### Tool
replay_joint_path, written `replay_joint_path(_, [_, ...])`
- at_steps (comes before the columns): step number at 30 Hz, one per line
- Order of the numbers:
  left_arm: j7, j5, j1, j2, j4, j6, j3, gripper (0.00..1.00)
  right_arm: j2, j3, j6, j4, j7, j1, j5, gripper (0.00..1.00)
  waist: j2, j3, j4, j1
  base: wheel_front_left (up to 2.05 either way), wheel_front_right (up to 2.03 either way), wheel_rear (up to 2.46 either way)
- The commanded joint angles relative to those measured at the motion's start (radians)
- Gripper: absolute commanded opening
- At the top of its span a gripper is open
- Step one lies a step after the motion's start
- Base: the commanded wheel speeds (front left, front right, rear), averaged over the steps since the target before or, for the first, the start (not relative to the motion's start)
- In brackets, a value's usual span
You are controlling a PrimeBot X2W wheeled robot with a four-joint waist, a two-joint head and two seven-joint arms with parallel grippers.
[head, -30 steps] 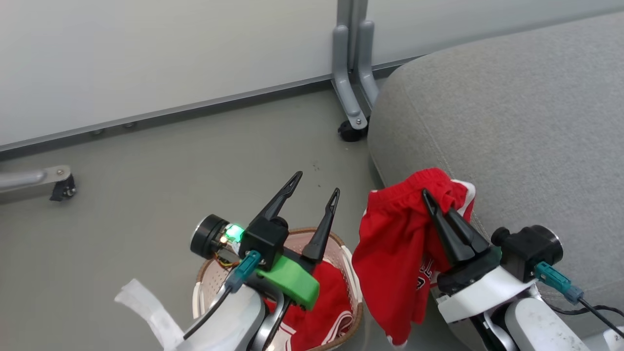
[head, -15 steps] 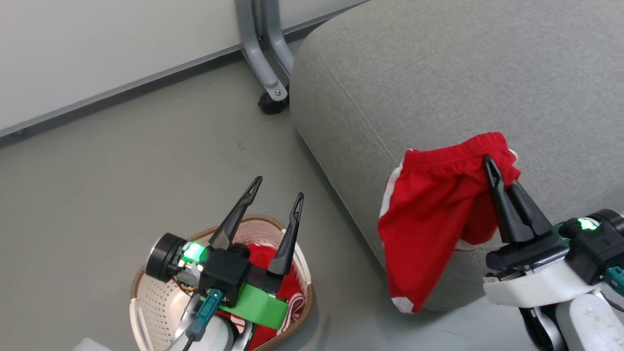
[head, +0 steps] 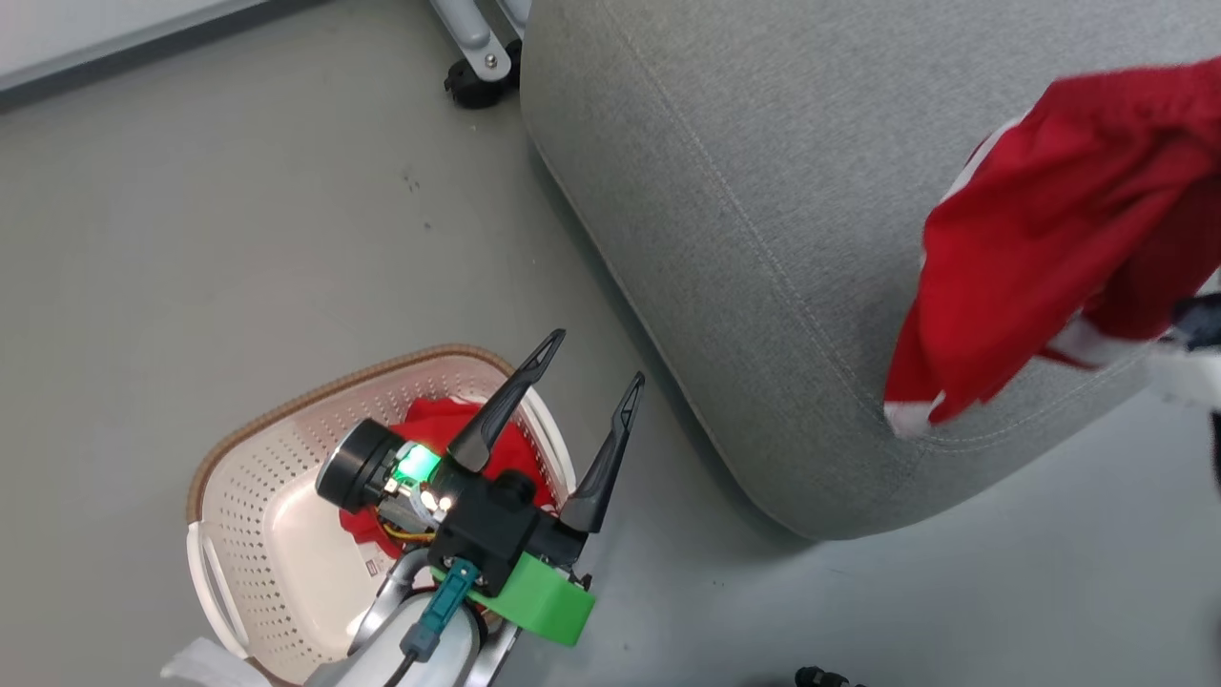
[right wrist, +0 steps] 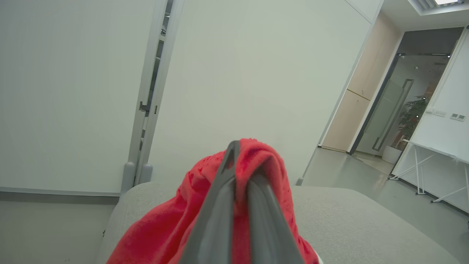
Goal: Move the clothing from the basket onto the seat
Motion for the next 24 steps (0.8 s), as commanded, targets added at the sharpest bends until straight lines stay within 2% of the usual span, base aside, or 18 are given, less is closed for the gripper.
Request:
replay_joint_path(1, [0.000,0.019,-0.036,0.003,-0.009,-0.012,-0.003,1.00,-0.033,-0.024,-0.001,0.018,-0.003,-0.060,0.004,0.00,0.0000,0.104,0.059,-0.0001,0.00,0.00,0.00])
replay_joint_path(4, [0.000,0.044,-0.073,0.006,-0.022,-0.018,-0.008,1.00,-0.081,-0.057,-0.001,0.075,-0.003,-0.185,0.024,0.00,0.0000,0.177,0.085,-0.0001,0.00,0.00,0.00])
replay_joint_path(6, [0.000,0.059,-0.099,0.004,-0.034,-0.022,-0.010,1.00,-0.142,-0.063,-0.001,0.131,-0.003,-0.267,0.033,0.00,0.0000,0.224,0.103,-0.0001,0.00,0.00,0.00])
replay_joint_path(9, [0.000,0.073,-0.136,0.005,-0.043,-0.030,-0.011,1.00,-0.226,-0.051,-0.001,0.225,-0.003,-0.397,0.058,0.00,0.0000,0.284,0.126,-0.0001,0.00,0.00,0.00])
replay_joint_path(12, [0.000,0.080,-0.171,0.009,-0.042,-0.039,-0.011,1.00,-0.279,-0.029,-0.001,0.332,-0.003,-0.483,0.058,0.00,0.0000,0.335,0.145,-0.0001,0.00,0.00,0.00])
replay_joint_path(18, [0.000,0.090,-0.218,-0.014,-0.037,-0.042,-0.016,1.00,-0.320,-0.037,-0.001,0.521,-0.003,-0.539,0.058,0.00,0.0000,0.386,0.187,-0.0001,0.00,0.00,0.00])
replay_joint_path(24, [0.000,0.081,-0.224,-0.022,-0.024,-0.040,-0.015,1.00,-0.298,-0.037,-0.001,0.686,-0.003,-0.513,0.085,0.00,0.0000,0.408,0.212,-0.0001,0.00,0.00,0.00])
